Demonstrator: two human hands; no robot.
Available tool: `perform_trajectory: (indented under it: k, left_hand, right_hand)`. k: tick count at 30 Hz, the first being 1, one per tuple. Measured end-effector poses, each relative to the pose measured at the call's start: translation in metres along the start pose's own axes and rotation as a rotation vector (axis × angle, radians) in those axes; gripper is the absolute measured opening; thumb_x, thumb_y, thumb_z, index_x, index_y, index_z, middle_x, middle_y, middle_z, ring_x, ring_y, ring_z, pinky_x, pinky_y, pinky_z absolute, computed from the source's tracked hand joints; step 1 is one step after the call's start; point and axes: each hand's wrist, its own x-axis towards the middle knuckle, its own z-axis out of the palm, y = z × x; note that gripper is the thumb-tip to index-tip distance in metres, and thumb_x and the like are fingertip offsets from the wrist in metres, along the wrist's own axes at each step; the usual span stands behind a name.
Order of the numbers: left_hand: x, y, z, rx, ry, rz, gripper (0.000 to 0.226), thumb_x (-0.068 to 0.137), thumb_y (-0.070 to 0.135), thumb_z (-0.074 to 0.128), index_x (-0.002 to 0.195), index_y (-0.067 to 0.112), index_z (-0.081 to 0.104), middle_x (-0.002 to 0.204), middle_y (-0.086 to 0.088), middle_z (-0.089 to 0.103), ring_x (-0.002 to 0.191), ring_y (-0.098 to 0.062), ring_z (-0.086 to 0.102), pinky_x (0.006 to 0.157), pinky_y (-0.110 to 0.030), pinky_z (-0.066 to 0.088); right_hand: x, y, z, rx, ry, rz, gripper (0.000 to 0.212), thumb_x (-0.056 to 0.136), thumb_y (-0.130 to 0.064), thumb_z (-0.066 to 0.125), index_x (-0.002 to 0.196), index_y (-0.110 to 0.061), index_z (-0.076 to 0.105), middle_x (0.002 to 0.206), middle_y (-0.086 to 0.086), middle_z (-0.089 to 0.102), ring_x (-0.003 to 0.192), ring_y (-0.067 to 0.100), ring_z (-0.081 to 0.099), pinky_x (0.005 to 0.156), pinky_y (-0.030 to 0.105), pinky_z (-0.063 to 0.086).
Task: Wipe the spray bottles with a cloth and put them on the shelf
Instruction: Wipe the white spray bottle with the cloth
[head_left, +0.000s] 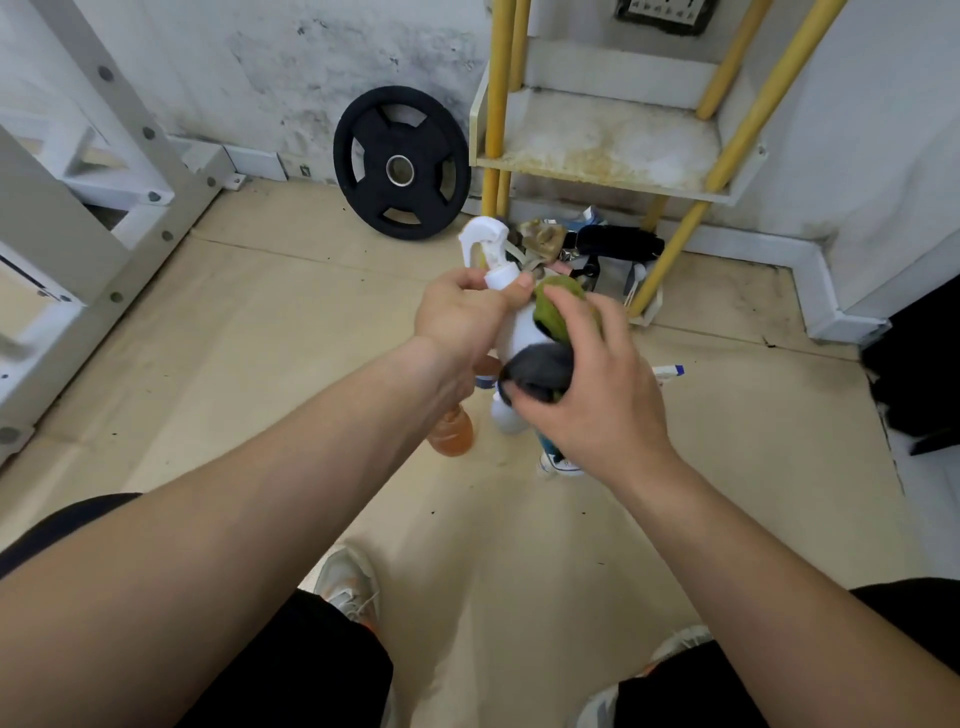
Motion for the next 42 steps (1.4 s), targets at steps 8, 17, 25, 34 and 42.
perform_trajectory:
  k: [8,17,25,34,42]
  left_hand:
    - [-0.004,-0.006,0.007,0.064,0.097,0.100,0.044,0.075,0.042,0.086,0.102,0.011,0.069,0.094,-0.007,0.076,0.087,-0.028,0.075,0.070,-0.052,0.063]
    - [-0.011,0.025,-0.006,0.154,-0.192,0.313,0.022,0.092,0.028,0.069,0.112,0.023,0.075,0.102,0.009,0.076,0.080,0.003,0.066,0.073,-0.012,0.049]
    - [-0.002,0.023,-0.023,-0.005,-0.501,0.096,0.033,0.102,0.032,0.053,0.130,0.018,0.061,0.111,-0.003,0.067,0.093,-0.018,0.066,0.071,-0.032,0.058]
    - [-0.005,0.003,-0.009,0.064,-0.426,0.122,0.023,0.101,0.033,0.057,0.108,0.016,0.071,0.095,-0.001,0.073,0.085,-0.018,0.070,0.072,-0.032,0.056]
    - [-0.011,0.006,-0.002,0.028,-0.251,0.027,0.007,0.094,0.023,0.066,0.094,0.018,0.071,0.076,-0.001,0.071,0.070,-0.019,0.067,0.063,-0.035,0.059]
  right_hand:
    - [-0.009,0.017,0.011,0.025,-0.065,0.214,0.118,0.064,-0.044,0.091,0.157,-0.035,0.018,0.141,0.000,0.040,0.123,0.025,0.053,0.087,0.036,0.048]
    - [0.008,0.015,-0.003,0.562,0.003,0.235,0.106,0.054,-0.044,0.095,0.143,-0.038,0.038,0.143,-0.011,0.051,0.132,0.013,0.050,0.107,0.043,0.050]
    - [0.016,0.020,-0.012,0.885,-0.152,0.278,0.089,0.051,-0.039,0.093,0.131,-0.036,0.054,0.126,-0.005,0.066,0.117,0.019,0.066,0.095,0.046,0.058]
    - [0.018,0.014,-0.011,1.002,-0.085,0.471,0.041,0.079,-0.027,0.086,0.115,-0.021,0.067,0.107,0.002,0.076,0.098,0.022,0.075,0.081,0.037,0.061]
    - [0.024,0.007,-0.009,0.605,-0.004,0.349,0.082,0.063,-0.061,0.082,0.135,-0.031,0.055,0.131,-0.014,0.061,0.116,0.007,0.062,0.100,0.040,0.055]
